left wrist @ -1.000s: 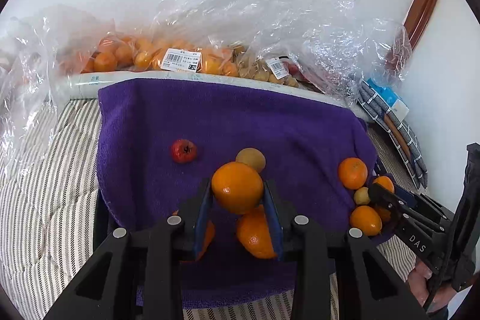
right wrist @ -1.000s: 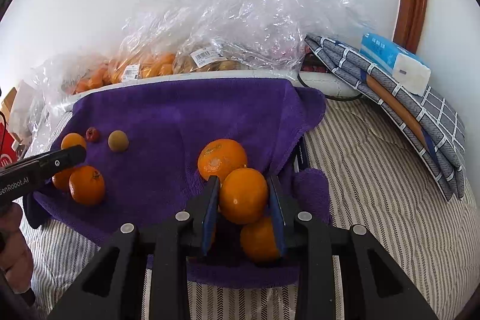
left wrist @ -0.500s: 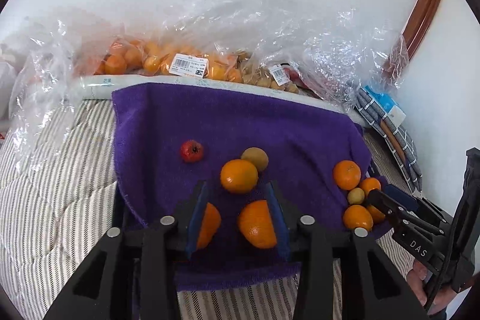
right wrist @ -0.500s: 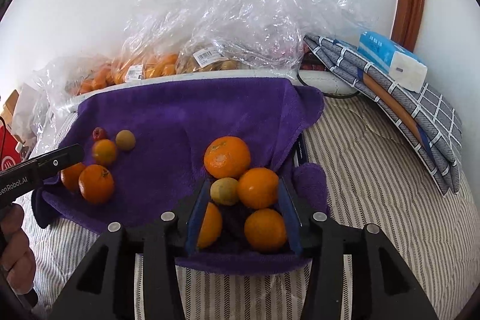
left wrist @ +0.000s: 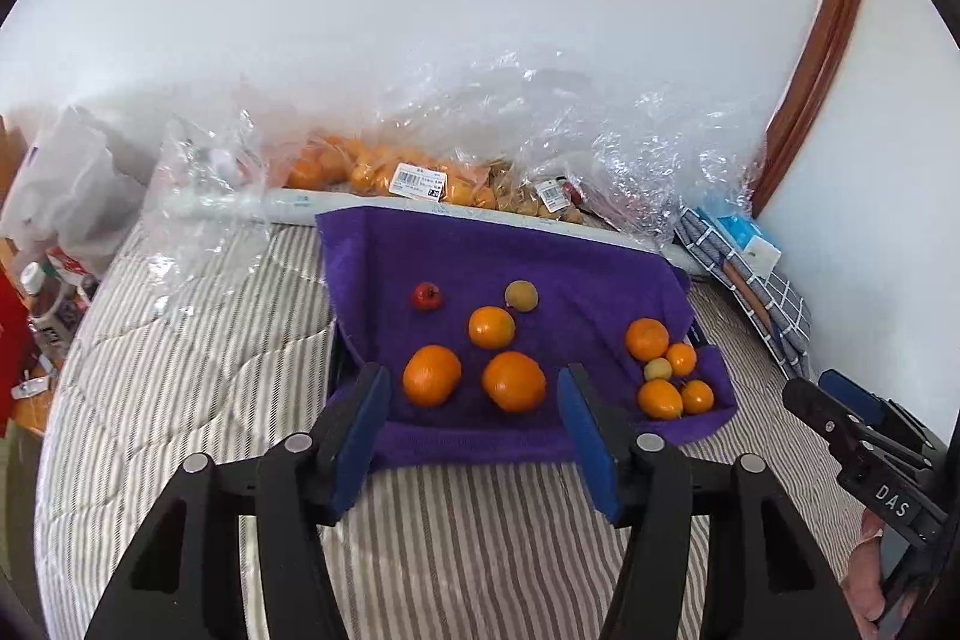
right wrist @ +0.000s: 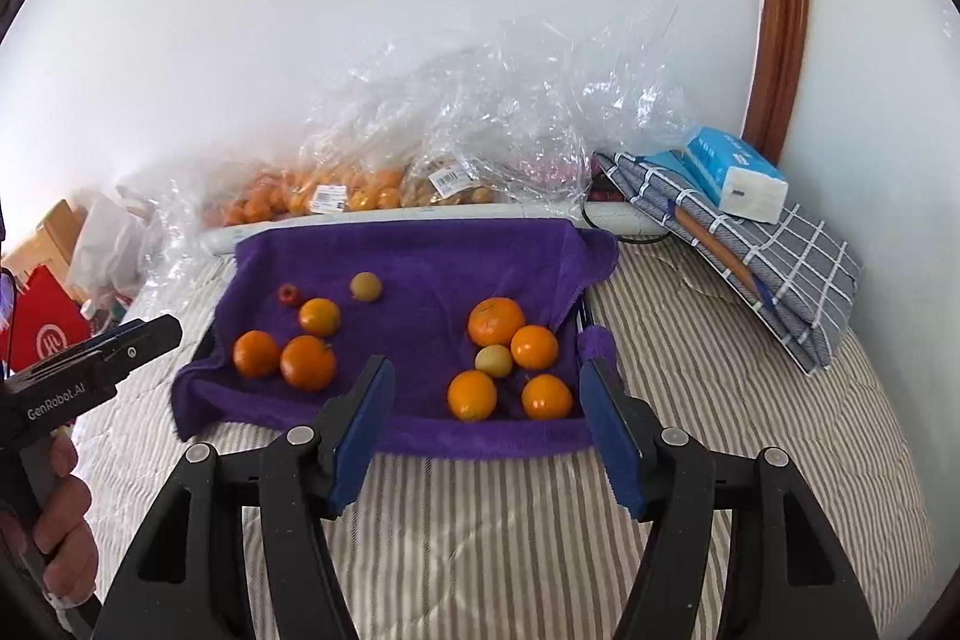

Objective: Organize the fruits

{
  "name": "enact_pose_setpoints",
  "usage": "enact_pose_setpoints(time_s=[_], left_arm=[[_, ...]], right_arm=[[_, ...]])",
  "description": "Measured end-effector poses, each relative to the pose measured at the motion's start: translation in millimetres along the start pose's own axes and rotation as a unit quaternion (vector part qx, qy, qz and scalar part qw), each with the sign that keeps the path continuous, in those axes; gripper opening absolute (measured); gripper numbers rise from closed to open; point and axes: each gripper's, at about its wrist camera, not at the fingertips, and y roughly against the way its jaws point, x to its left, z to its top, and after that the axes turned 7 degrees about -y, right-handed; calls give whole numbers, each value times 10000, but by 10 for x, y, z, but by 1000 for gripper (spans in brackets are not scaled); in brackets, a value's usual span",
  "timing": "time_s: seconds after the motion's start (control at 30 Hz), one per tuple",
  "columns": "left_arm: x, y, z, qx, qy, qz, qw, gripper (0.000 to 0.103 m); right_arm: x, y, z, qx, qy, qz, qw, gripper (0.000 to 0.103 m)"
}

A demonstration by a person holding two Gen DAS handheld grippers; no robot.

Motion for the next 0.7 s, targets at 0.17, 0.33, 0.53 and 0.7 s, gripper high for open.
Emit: enact_pose_setpoints(time_s=[0.17,0.33,0.53,0.7], left_arm=[[-108,454,-179,-267,-135,255,9992,75],[-198,802,-369,-419,-245,455,9978,83],[-291,1066,-551,-499,-406,509,9966,85],[-313,1195,-669,-585,-348,532,9963,85]], right_arm=[[23,435,-149,-63,-14,-21,10000,66],[10,818,-382,-328,30,-47,9994,84],[-58,1118,-584,-528,-15,-17,9986,97],[-70,1252,-709,-591,46,-74,9982,100]])
